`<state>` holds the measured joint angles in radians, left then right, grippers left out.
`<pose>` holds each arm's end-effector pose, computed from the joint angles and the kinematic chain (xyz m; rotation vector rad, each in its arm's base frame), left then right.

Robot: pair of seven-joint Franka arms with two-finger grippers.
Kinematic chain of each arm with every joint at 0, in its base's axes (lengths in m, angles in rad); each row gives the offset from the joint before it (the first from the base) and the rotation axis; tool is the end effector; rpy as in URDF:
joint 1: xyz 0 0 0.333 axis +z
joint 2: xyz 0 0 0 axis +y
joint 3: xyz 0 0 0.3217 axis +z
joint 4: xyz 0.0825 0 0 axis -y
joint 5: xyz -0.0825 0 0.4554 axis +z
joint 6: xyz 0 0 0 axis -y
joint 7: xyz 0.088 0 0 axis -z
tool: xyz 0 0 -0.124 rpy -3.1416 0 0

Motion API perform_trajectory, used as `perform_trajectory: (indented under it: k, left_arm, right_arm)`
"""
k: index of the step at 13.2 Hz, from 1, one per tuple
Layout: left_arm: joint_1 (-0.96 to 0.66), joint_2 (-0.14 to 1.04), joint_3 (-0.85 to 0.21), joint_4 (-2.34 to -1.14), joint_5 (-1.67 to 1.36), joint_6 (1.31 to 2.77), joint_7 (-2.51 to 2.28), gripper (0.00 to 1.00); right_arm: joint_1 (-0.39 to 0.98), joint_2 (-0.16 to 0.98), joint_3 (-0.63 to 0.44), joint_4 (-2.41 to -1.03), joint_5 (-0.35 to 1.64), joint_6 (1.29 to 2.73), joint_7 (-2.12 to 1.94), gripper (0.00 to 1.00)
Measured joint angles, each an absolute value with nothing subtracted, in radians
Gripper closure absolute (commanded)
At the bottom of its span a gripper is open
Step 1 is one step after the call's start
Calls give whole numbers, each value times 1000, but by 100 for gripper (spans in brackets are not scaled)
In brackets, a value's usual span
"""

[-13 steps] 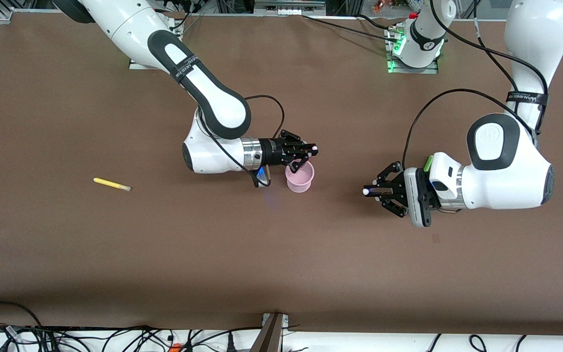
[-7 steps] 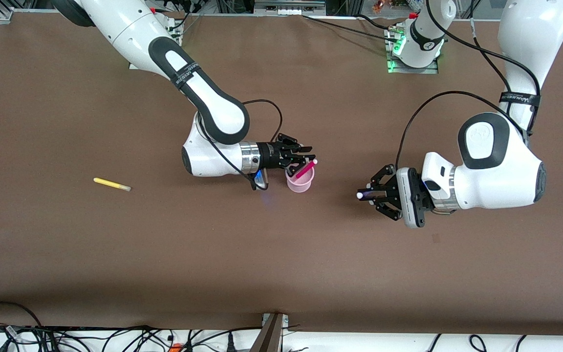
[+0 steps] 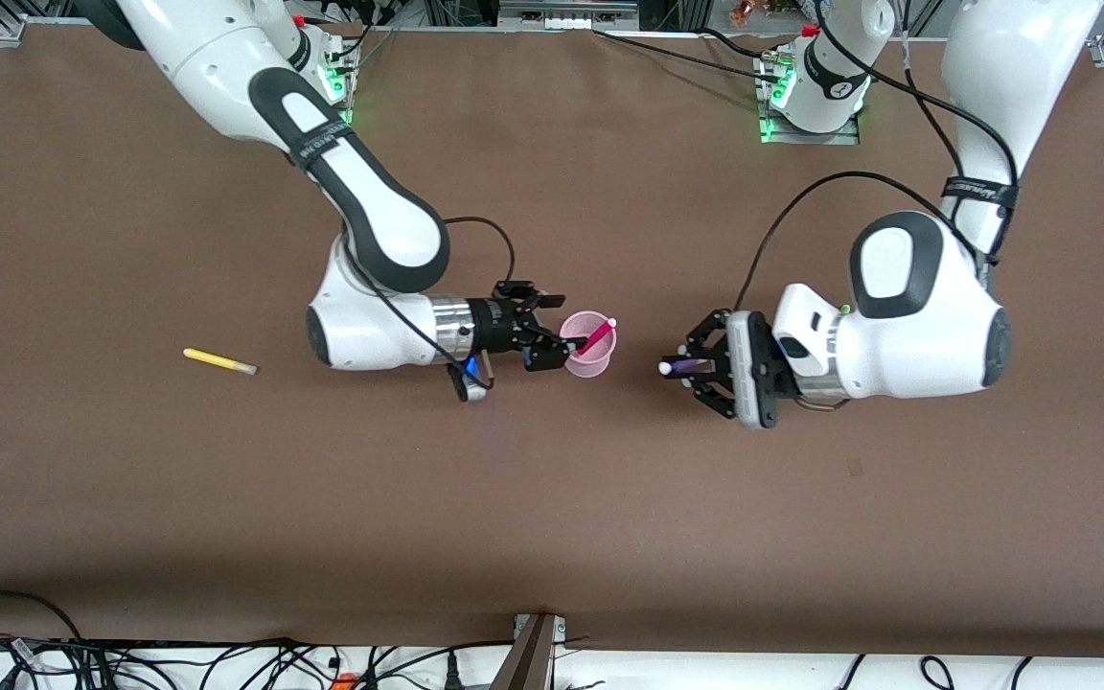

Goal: Organize pens into pink holder with both arms
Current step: 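Drop the pink marker into the cup with the right gripper, then lower the purple marker into the cup with the left gripper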

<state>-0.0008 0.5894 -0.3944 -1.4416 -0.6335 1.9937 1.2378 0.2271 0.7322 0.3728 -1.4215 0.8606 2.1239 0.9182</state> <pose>0.7250 -0.2968 0.3504 1.9050 -1.4411 0.4014 0.6683 0.4459 0.2674 -2.0786 1.0078 0.8415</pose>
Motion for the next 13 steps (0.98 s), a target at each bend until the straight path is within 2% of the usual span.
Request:
perform_trajectory:
  k: [5, 7, 10, 13]
  left_arm:
    - [-72, 629, -395, -1446, -651, 2050, 1239, 100]
    - [-109, 631, -395, -1448, -651, 2086, 1239, 100]
    - [-169, 634, -396, -1453, -651, 2146, 1239, 100]
    - [-219, 640, -395, -1491, -651, 2244, 1271, 100]
  right_arm:
    - [161, 679, 374, -1389, 482, 2068, 824, 13]
    - [163, 664, 377, -1376, 346, 2068, 818, 4]
    - [164, 631, 372, -1374, 285, 2053, 817, 1]
    - [163, 579, 330, -1372, 262, 1979, 784, 1]
